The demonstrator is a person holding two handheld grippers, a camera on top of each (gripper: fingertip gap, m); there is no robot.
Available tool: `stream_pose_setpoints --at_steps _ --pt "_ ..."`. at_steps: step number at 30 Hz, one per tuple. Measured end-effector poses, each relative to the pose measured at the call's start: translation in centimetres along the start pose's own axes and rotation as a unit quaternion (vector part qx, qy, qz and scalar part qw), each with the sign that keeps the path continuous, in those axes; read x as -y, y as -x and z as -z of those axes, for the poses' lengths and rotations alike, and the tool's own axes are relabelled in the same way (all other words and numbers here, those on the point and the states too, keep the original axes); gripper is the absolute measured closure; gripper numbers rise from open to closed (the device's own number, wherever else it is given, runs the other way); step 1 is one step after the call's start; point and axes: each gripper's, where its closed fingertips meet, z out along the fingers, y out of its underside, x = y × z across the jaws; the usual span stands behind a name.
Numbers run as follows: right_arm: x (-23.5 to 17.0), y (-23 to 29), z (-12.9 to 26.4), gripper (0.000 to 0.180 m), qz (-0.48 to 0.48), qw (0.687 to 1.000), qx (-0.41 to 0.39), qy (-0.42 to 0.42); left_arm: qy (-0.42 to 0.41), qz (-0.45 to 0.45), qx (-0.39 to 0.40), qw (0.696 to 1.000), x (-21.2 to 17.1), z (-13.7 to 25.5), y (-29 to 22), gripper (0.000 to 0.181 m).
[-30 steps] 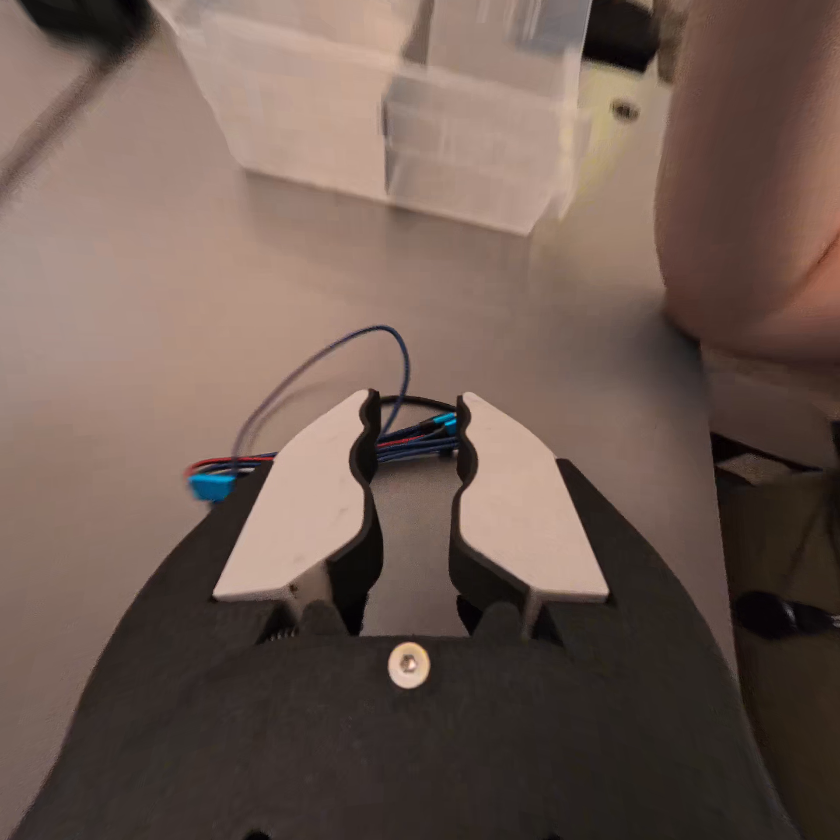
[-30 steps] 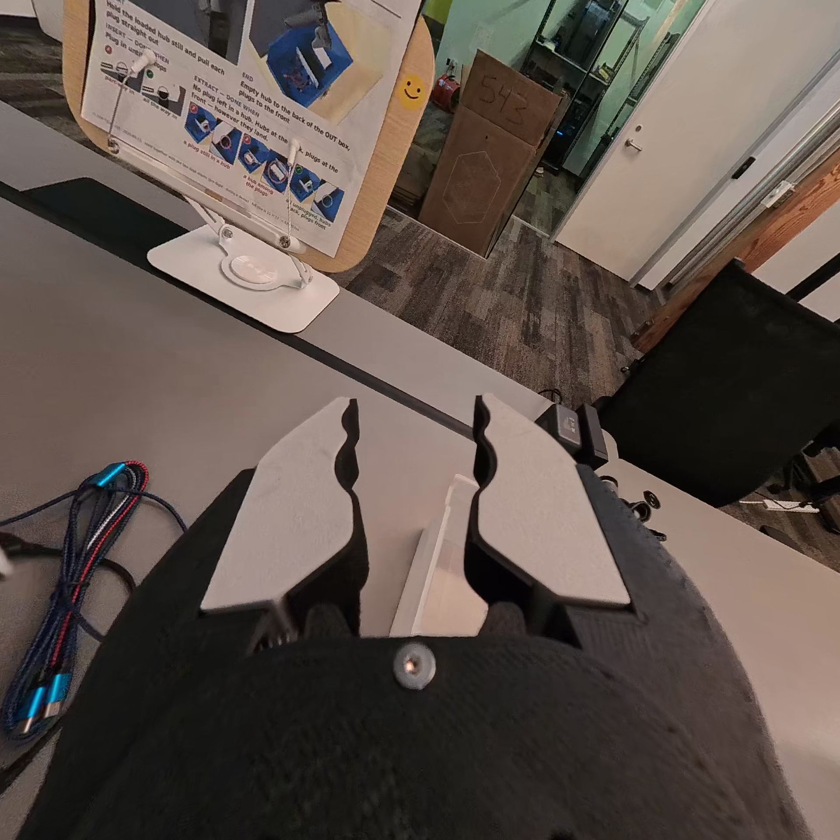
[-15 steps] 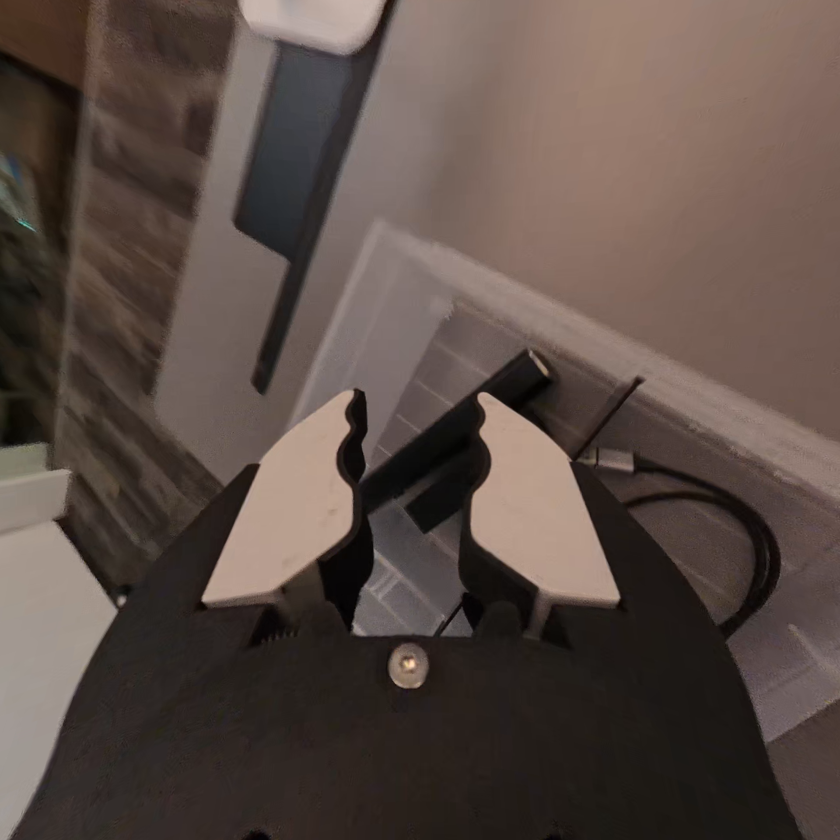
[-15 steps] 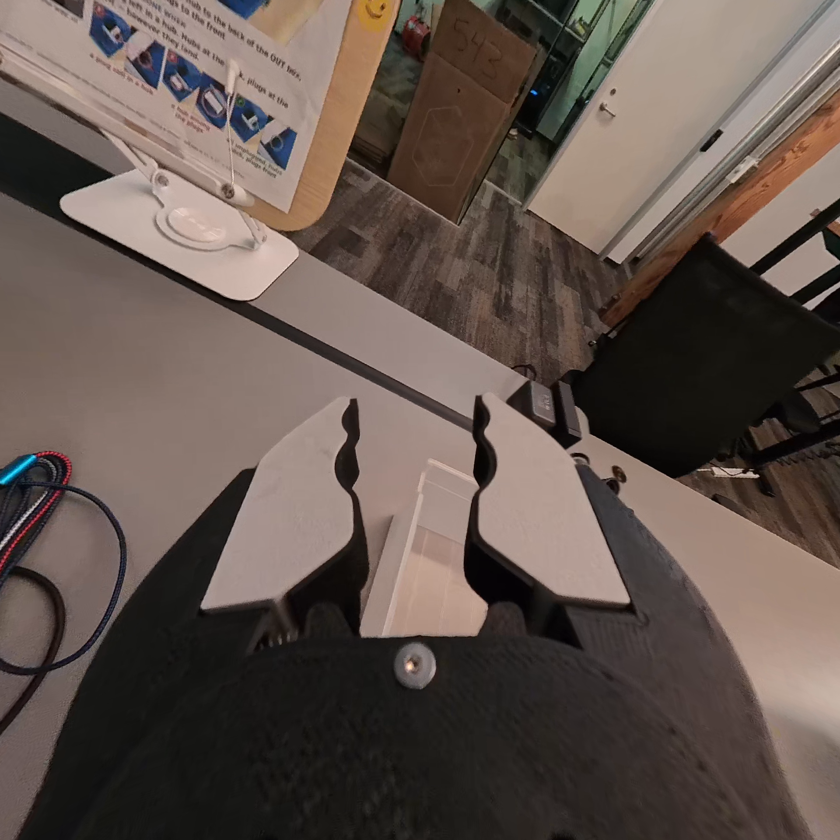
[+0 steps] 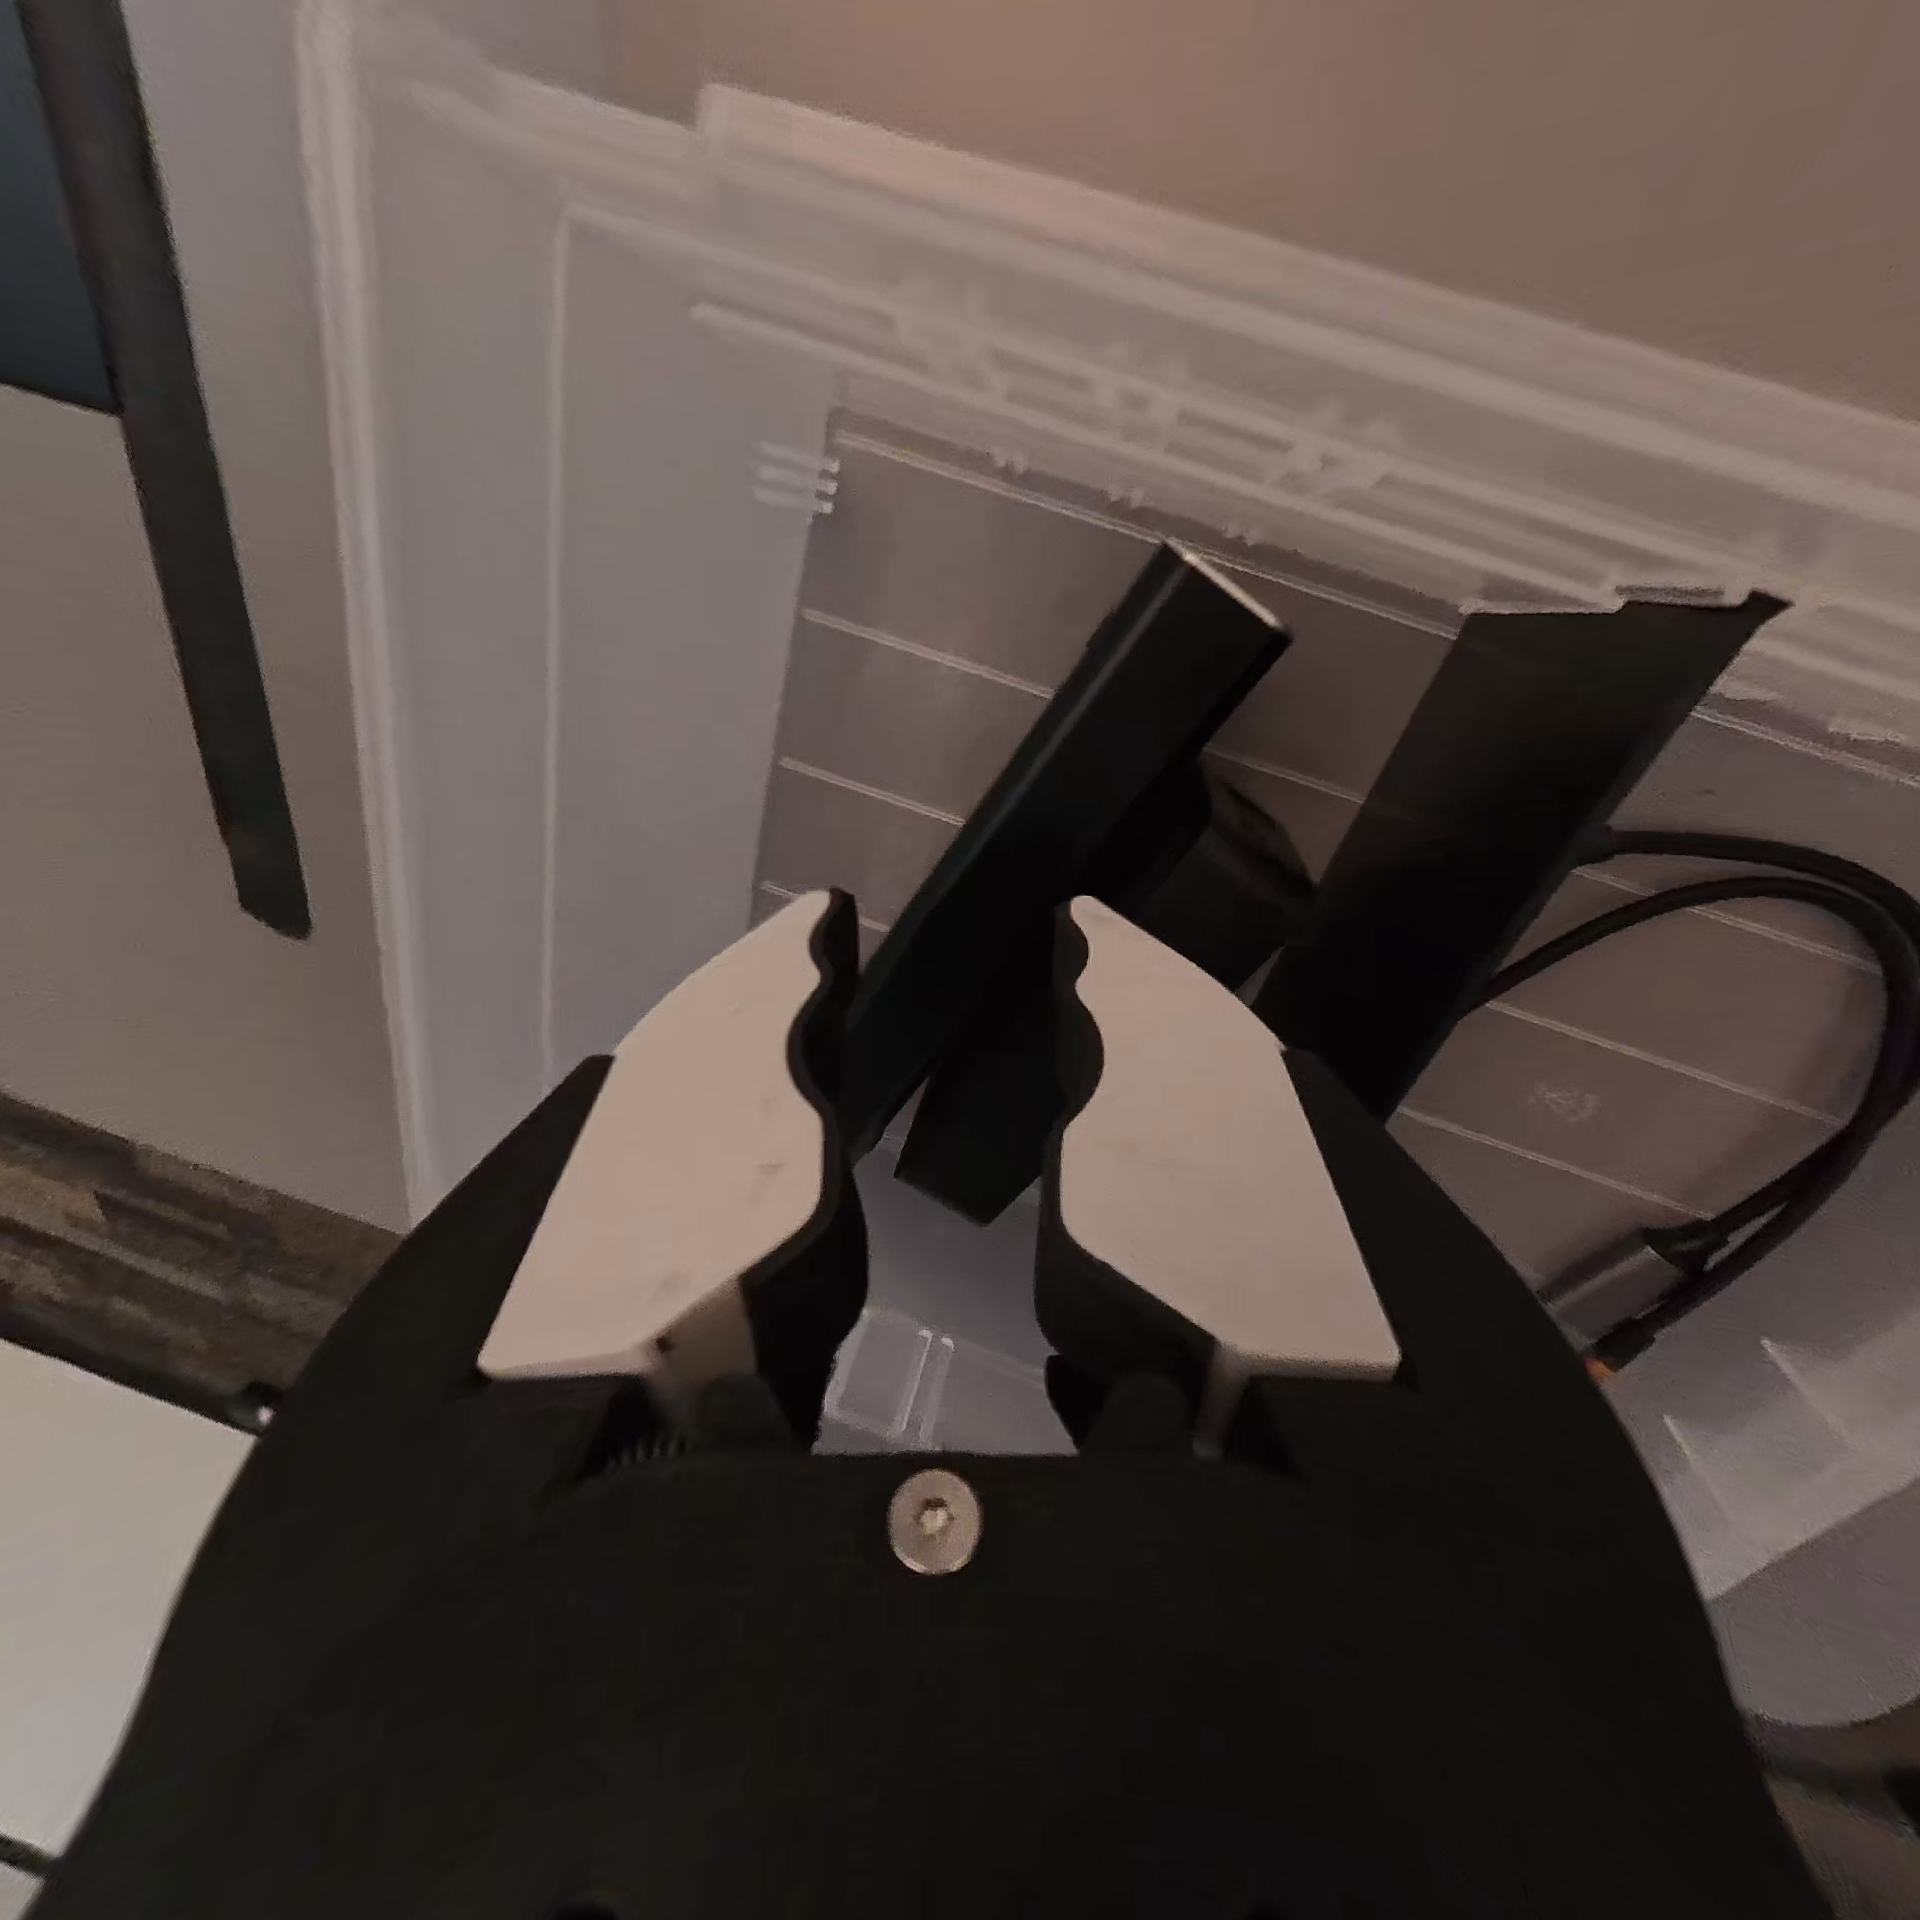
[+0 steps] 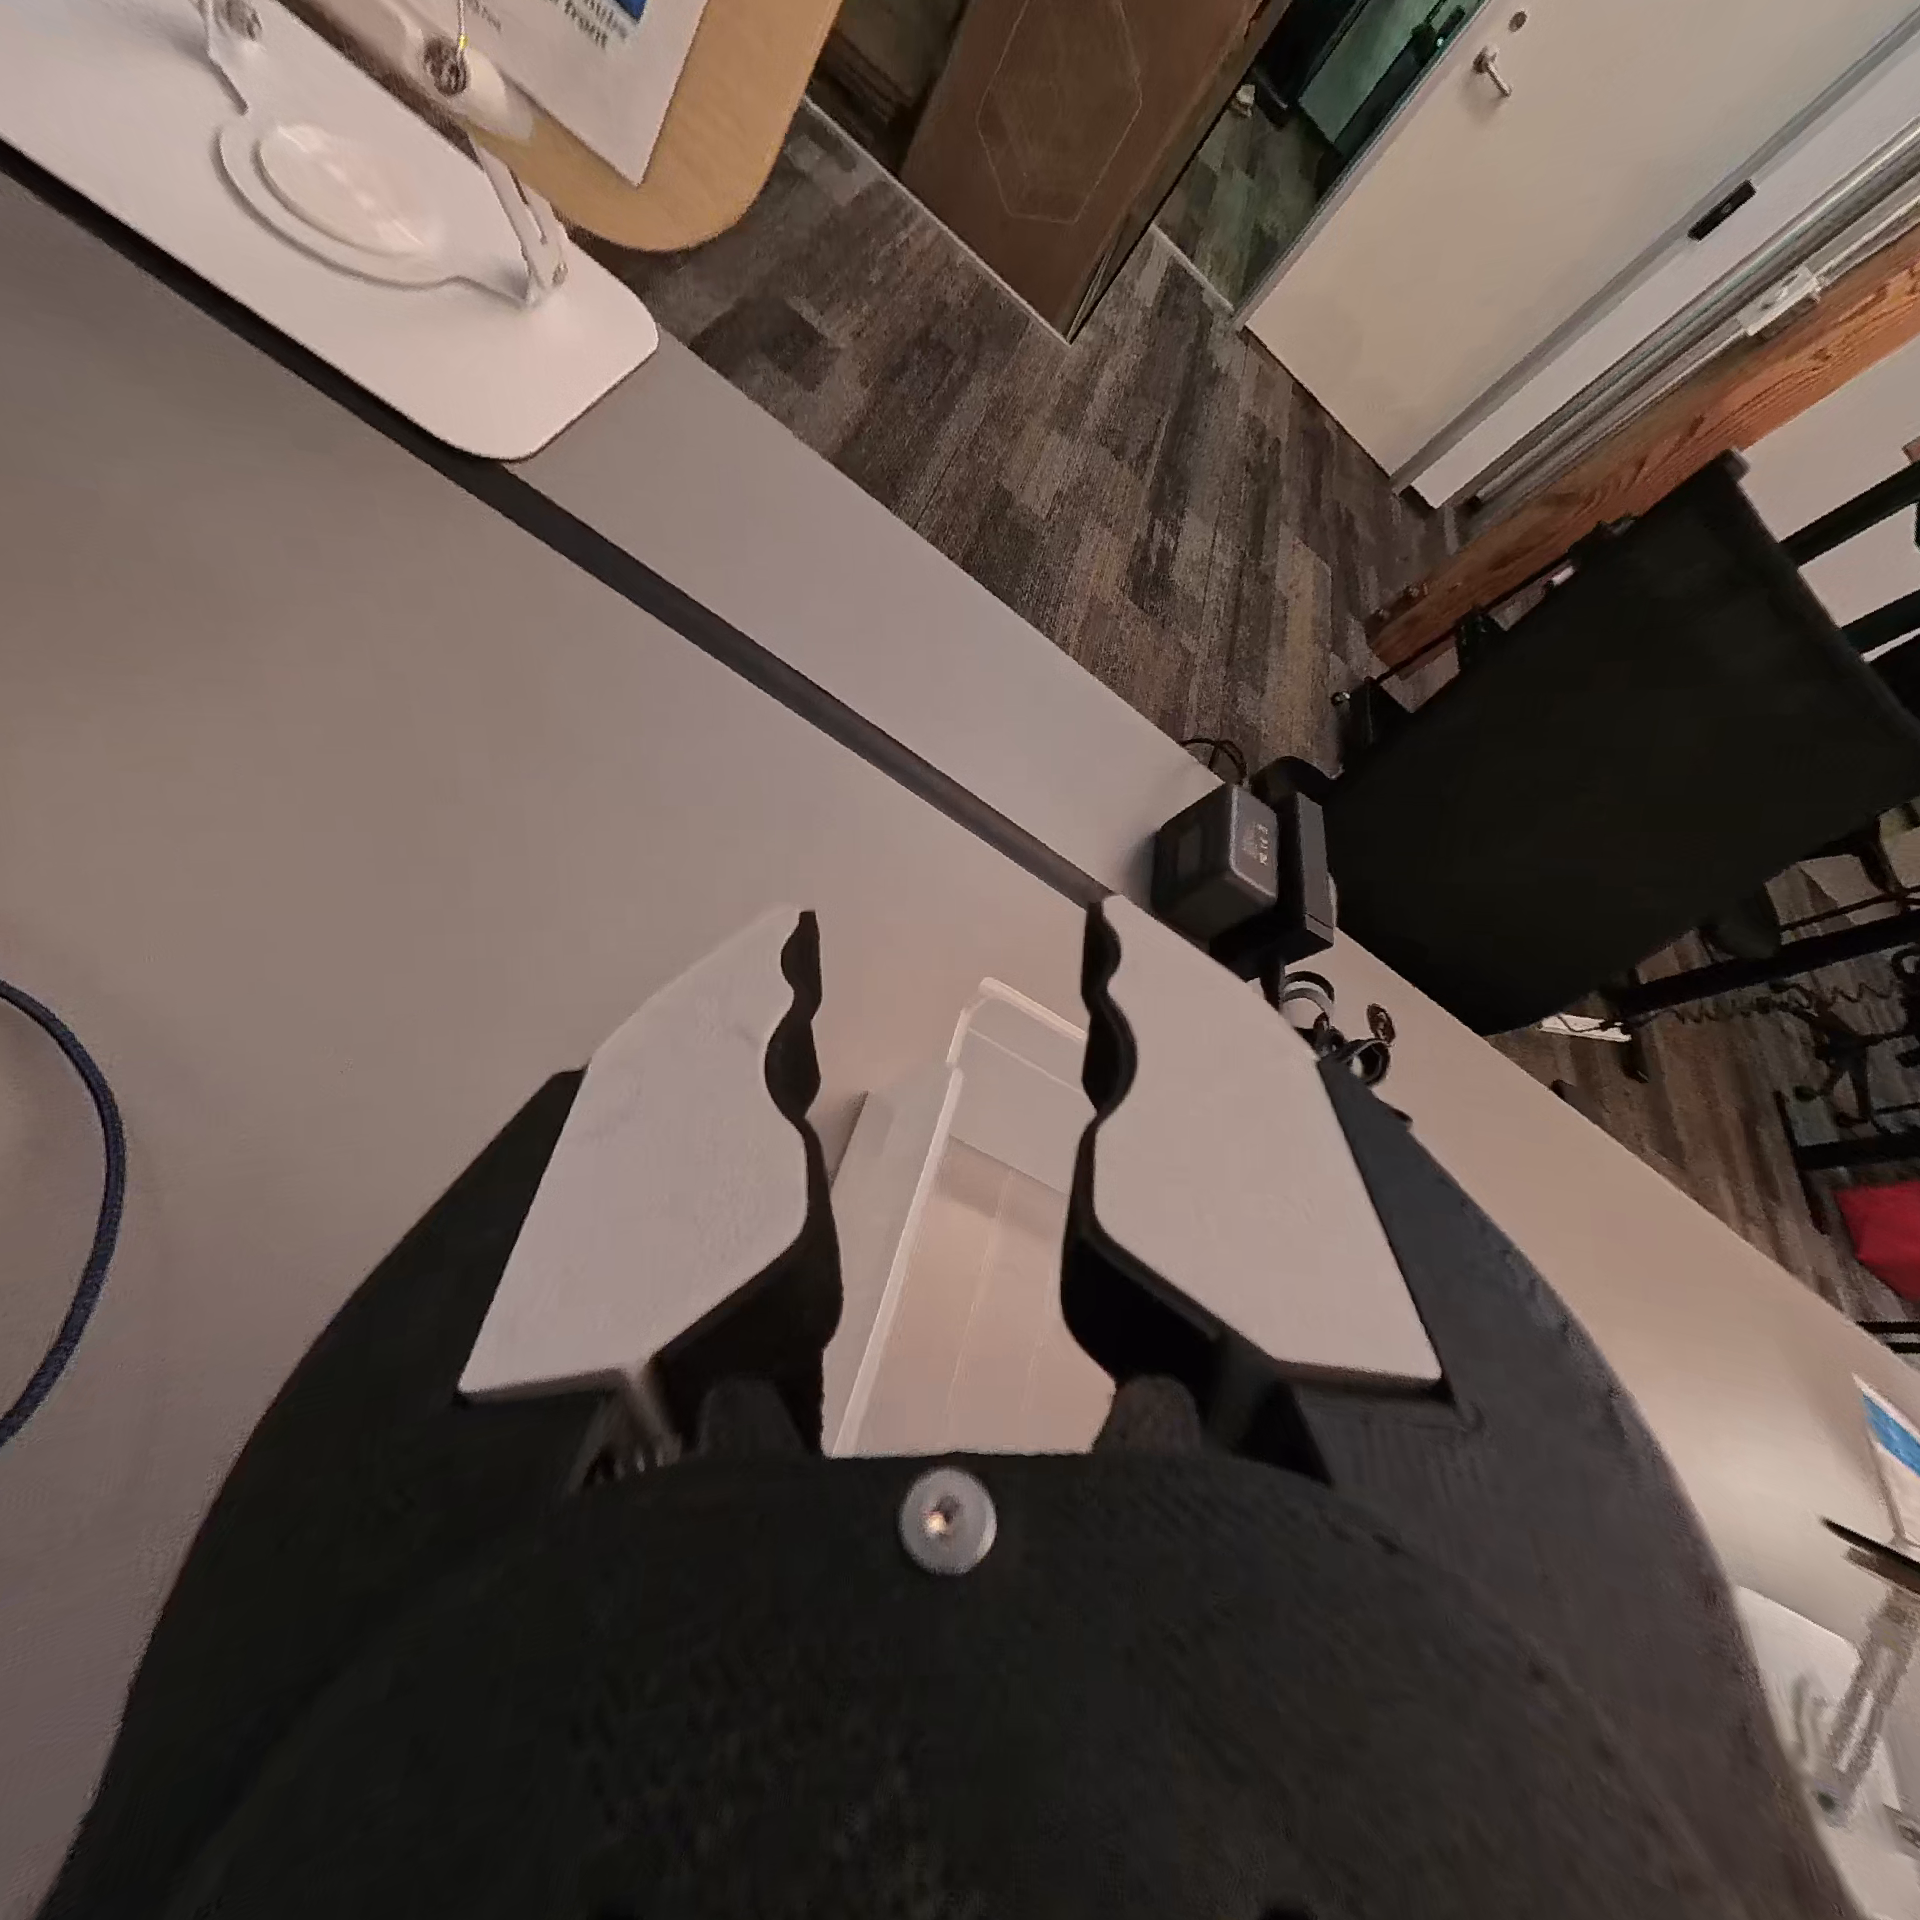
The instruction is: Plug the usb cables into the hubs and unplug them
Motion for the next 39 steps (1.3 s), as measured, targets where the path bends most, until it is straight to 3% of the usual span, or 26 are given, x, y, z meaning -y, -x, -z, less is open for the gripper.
stream_pose_setpoints --at_steps 9,13,24,28,34,39 --pt "0.0 1.5 -0.9 0.131 0.053 0.999 0.002 0.011 0.017 -0.013 -0.037 0.999 0.3 -0.8 -0.1 0.143" --pt "-0.4 1.3 -1.2 0.131 0.055 0.998 -0.002 0.018 0.042 -0.031 -0.026 0.998 -0.2 -2.0 0.1 0.152" --pt "-0.7 0.7 -1.1 0.131 0.048 0.999 -0.002 0.017 0.043 0.036 -0.041 0.998 -1.2 -3.4 0.9 0.151" --pt "-0.9 0.8 -1.1 0.131 0.057 0.998 -0.001 0.02 0.057 0.029 -0.007 0.998 -2.0 -3.1 1.6 0.153" --pt "-0.7 0.6 -0.9 0.131 0.048 0.999 0.005 0.01 -0.075 0.145 0.03 0.986 -1.3 1.1 2.8 0.153" --pt "-0.1 0.8 -0.5 0.131 0.044 0.999 0.01 -0.004 -0.239 0.232 0.078 0.94 1.1 8.4 4.3 0.154"
